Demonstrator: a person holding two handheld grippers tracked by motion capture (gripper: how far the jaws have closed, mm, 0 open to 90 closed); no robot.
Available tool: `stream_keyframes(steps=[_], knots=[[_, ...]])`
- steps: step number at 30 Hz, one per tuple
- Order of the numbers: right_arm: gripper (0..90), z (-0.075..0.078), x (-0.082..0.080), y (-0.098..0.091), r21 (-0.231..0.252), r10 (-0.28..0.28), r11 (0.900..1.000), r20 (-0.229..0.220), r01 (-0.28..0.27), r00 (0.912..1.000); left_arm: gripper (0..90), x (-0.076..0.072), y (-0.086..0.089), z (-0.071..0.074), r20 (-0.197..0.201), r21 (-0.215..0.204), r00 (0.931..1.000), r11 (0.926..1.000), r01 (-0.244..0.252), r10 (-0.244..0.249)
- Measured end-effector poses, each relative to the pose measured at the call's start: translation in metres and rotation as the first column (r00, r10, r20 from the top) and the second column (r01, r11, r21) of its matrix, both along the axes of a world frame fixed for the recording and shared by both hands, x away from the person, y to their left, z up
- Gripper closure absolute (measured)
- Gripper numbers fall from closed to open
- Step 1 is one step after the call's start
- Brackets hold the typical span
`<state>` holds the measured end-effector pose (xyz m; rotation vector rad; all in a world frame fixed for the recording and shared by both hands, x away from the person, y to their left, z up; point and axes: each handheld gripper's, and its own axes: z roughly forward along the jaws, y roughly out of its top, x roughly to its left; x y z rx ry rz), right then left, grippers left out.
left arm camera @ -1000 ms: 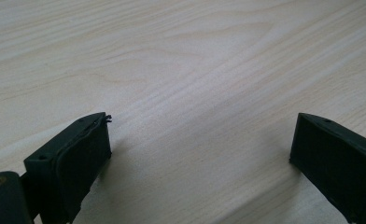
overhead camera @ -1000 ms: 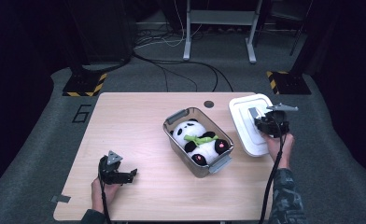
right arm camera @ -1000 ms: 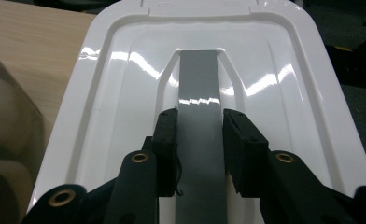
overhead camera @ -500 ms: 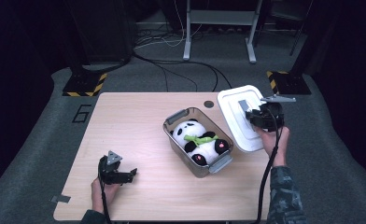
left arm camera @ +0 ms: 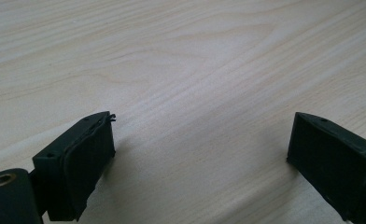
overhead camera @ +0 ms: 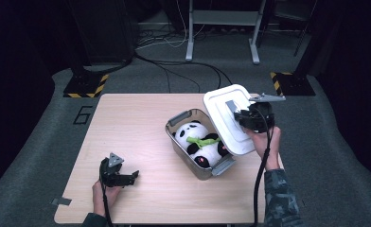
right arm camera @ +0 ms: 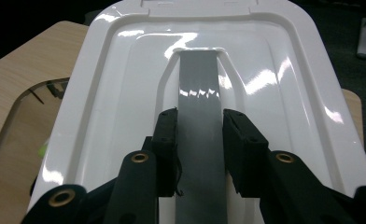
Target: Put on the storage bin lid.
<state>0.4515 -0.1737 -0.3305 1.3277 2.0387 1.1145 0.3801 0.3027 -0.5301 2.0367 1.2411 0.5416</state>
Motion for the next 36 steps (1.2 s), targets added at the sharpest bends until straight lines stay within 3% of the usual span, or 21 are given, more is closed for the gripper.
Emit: stream_keyframes(steps=[12,21,25,31,36], knots=[[67.1,-0.006,-0.008,0.033,0.0,0.075,0.9972,-0.028,-0.075,0.9968,6.6,0.0,0.0,0.0,-0.005,0.004,1.0,1.0,0.002,-0.002],[67.1,-0.018,-0.004,0.063,-0.003,0.125,0.9921,-0.069,-0.126,0.9897,6.8,0.0,0.0,0.001,-0.007,0.008,1.0,0.9999,0.007,-0.007],[67.1,-0.028,0.0,0.082,-0.032,0.179,0.9825,-0.101,-0.183,0.9786,6.9,0.0,0.0,0.0,-0.005,0.004,1.0,1.0,0.002,-0.002],[67.1,-0.042,0.005,0.097,-0.038,0.203,0.9768,-0.152,-0.211,0.9673,6.9,0.0,0.0,0.0,-0.004,0.003,1.0,1.0,0.002,-0.002],[67.0,-0.049,0.009,0.104,-0.059,0.221,0.9705,-0.167,-0.234,0.9608,7.0,0.0,0.0,0.0,-0.001,0.003,1.0,1.0,0.0,0.0]])
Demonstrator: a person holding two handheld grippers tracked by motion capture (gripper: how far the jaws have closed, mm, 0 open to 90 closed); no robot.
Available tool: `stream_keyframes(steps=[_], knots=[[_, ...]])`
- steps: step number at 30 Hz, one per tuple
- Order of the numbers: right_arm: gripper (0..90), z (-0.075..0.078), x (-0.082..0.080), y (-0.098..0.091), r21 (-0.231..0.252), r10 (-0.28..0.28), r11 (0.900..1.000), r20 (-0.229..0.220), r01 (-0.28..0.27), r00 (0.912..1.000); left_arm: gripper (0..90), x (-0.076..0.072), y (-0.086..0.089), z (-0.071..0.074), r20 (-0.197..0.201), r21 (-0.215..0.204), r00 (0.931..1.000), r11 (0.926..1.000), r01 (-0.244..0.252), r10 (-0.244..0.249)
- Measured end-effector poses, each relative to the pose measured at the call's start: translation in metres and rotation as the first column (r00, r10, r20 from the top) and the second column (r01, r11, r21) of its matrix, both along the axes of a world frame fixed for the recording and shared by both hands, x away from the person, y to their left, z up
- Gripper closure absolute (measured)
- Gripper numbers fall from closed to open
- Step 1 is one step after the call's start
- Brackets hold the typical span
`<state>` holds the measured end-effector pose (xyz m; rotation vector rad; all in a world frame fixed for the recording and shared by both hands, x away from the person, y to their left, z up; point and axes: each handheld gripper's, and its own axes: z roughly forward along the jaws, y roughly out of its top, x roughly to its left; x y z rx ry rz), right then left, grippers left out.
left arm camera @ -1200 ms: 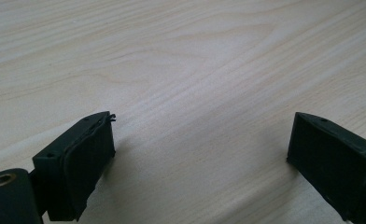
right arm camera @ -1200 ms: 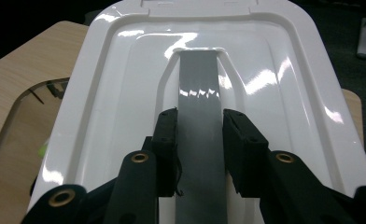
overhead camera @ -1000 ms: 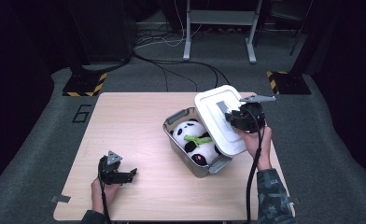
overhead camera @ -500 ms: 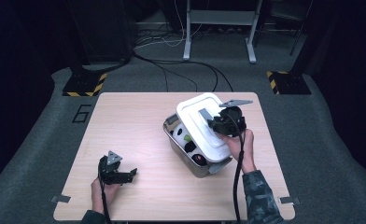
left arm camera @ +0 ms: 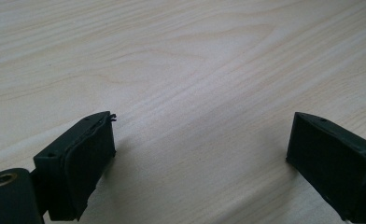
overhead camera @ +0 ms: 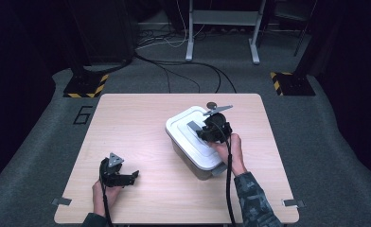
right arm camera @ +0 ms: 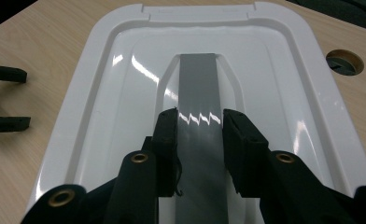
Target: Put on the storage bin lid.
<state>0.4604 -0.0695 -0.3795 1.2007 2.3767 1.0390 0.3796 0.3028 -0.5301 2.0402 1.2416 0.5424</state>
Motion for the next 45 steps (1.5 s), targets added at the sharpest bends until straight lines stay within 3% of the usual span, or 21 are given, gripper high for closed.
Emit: stream_keyframes(steps=[11,18,27,30,38,45], knots=[[67.0,-0.006,-0.004,0.001,0.004,0.008,1.0,-0.004,-0.008,1.0,7.0,0.0,0.0,0.0,0.0,0.0,1.0,1.0,-0.001,0.001],[67.1,-0.009,-0.005,-0.002,0.041,-0.008,0.9991,-0.01,0.009,0.9999,7.1,0.0,0.0,0.0,-0.003,0.001,1.0,1.0,0.001,-0.001],[65.8,-0.007,-0.004,-0.001,0.014,0.022,0.9997,0.012,-0.022,0.9997,7.1,0.0,0.0,0.0,0.001,0.0,1.0,1.0,-0.001,0.001],[56.7,-0.005,-0.005,-0.002,0.027,0.021,0.9994,0.017,-0.021,0.9996,7.1,0.0,0.0,0.0,0.001,0.0,1.0,1.0,-0.001,0.001],[20.3,0.01,-0.018,-0.025,0.085,-0.017,0.9963,0.07,0.011,0.9974,7.1,0.0,0.0,0.0,-0.003,0.0,1.0,1.0,0.001,-0.001],[9.2,0.01,-0.035,-0.058,0.113,-0.084,0.9911,0.117,0.07,0.9896,7.1,0.0,0.0,0.0,-0.002,0.0,1.0,1.0,0.002,-0.002]])
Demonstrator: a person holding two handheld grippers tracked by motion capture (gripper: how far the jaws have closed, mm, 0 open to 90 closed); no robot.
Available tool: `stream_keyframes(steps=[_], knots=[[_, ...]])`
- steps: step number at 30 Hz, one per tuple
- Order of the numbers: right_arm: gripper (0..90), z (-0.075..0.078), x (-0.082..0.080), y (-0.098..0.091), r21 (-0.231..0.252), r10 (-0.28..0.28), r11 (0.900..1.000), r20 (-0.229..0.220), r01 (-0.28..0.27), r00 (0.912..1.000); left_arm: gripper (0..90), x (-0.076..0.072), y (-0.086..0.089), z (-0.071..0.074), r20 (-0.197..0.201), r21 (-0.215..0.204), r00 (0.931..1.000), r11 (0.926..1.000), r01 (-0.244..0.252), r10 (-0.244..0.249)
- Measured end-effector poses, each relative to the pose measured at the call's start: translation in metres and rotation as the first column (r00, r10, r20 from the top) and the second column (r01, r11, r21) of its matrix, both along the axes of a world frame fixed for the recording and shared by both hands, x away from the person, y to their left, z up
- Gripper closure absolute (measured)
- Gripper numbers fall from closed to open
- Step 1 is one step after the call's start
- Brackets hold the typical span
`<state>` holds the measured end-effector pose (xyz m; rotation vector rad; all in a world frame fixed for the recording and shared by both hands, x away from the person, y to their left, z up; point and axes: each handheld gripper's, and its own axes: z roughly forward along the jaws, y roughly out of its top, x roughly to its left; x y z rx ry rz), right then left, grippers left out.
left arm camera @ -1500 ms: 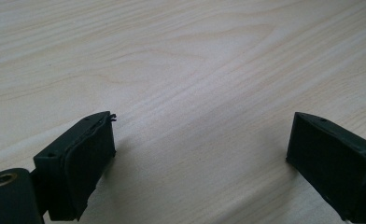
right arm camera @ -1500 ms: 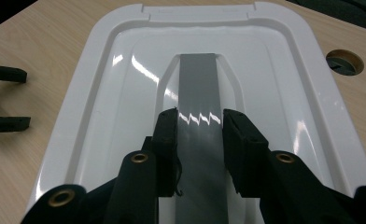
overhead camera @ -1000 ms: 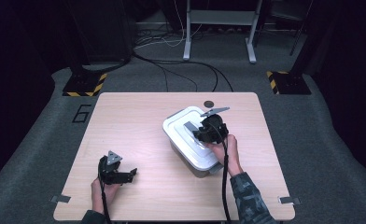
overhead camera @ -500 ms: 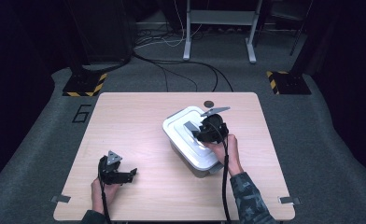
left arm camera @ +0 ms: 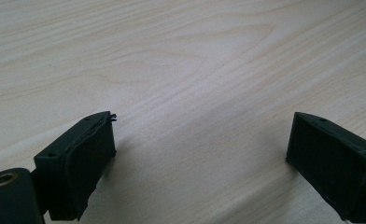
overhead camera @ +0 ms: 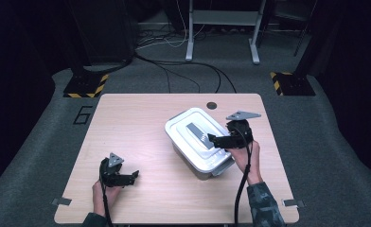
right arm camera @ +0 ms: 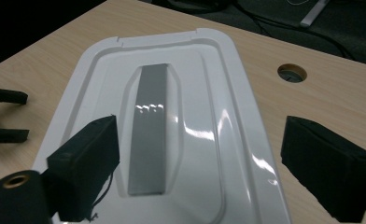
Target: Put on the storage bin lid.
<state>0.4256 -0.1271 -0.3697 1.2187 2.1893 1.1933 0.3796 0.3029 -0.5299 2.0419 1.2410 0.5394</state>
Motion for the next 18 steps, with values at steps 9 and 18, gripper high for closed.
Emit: stream_keyframes(steps=[9,18], knots=[[1.0,-0.009,-0.021,-0.038,-0.021,-0.074,0.997,0.026,0.075,0.9969,7.1,0.0,0.0,0.0,0.001,0.005,1.0,1.0,0.003,-0.003],[0.8,-0.032,-0.041,-0.075,0.0,-0.149,0.9888,0.016,0.149,0.9887,7.1,0.0,0.0,0.0,0.001,0.005,1.0,1.0,0.002,-0.002]])
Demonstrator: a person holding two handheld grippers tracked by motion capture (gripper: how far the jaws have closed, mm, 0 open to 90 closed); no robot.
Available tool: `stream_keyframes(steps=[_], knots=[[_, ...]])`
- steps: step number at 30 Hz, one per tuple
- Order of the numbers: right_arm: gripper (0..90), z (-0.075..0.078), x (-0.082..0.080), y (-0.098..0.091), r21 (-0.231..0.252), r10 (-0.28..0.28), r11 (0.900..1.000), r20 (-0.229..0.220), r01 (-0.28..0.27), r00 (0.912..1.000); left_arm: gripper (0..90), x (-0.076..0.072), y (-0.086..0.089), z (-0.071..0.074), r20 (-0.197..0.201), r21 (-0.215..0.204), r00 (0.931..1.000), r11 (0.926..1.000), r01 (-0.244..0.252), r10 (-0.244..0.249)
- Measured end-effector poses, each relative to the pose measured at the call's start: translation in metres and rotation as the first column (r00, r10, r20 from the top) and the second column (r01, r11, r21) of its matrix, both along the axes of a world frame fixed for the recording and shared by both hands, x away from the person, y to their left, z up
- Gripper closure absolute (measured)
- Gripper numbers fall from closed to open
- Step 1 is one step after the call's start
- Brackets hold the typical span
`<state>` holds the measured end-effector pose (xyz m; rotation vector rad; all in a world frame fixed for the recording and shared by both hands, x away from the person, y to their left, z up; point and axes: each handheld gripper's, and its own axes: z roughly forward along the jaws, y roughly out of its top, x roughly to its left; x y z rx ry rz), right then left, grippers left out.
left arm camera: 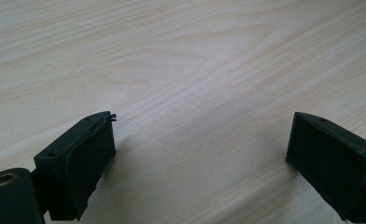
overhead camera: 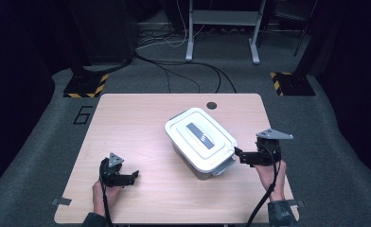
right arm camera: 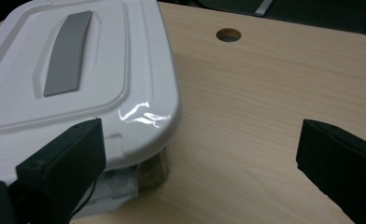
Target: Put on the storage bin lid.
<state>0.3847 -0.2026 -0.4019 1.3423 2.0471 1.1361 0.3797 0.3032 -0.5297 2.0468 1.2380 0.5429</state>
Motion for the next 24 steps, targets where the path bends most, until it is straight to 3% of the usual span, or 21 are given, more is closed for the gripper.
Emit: stream_keyframes(steps=[6,17,24], knots=[[1.1,-0.025,-0.013,-0.022,0.049,-0.042,0.9979,-0.025,0.043,0.9988,7.1,0.0,0.0,0.0,0.0,0.0,1.0,1.0,0.0,0.0],[1.4,-0.082,-0.027,-0.043,0.033,-0.108,0.9931,-0.124,0.113,0.9864,7.1,0.0,0.0,0.0,-0.001,-0.005,1.0,1.0,-0.003,0.003],[1.3,-0.11,-0.033,-0.048,0.027,-0.137,0.9893,-0.171,0.144,0.9757,7.1,0.0,0.0,0.0,-0.001,-0.005,1.0,1.0,-0.003,0.003]])
